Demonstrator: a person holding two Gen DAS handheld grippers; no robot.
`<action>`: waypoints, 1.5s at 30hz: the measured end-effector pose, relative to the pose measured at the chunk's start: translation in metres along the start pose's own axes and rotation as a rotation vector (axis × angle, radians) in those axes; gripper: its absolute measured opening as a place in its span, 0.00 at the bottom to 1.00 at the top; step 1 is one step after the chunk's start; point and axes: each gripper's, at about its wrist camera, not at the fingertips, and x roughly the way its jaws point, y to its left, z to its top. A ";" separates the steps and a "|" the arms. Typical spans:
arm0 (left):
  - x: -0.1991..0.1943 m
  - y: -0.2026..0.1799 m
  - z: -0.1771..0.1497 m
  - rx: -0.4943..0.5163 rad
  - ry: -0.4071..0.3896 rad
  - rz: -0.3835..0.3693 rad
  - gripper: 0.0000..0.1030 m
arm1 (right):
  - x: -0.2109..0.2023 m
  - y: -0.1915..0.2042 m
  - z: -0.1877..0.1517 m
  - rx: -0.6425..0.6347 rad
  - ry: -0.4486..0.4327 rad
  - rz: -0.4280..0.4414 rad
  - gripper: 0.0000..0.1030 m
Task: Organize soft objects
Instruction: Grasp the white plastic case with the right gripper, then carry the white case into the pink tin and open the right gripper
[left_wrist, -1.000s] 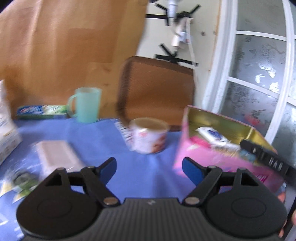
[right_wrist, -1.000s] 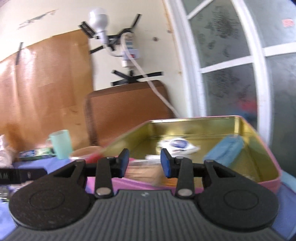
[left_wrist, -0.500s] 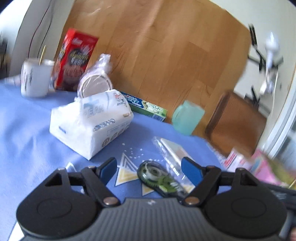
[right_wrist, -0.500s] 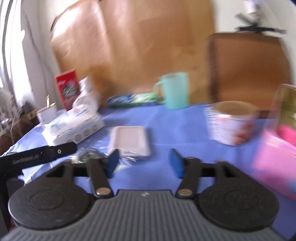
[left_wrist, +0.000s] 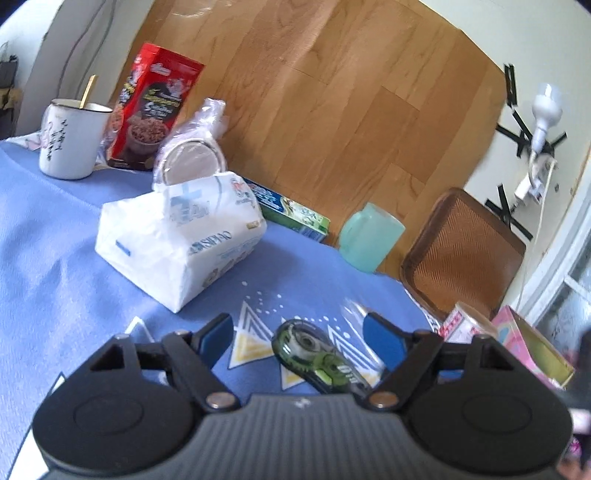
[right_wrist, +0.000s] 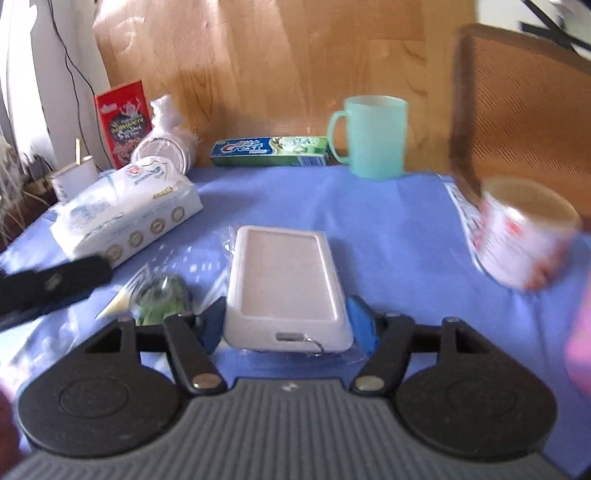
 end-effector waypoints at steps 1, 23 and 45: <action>0.001 -0.002 0.000 0.008 0.018 -0.007 0.78 | -0.009 -0.002 -0.007 -0.011 -0.007 -0.008 0.69; 0.040 -0.215 -0.038 0.184 0.450 -0.530 0.39 | -0.146 -0.064 -0.053 0.136 -0.413 -0.188 0.54; 0.058 -0.337 -0.075 0.444 0.359 -0.548 0.67 | -0.172 -0.159 -0.077 0.204 -0.496 -0.620 0.68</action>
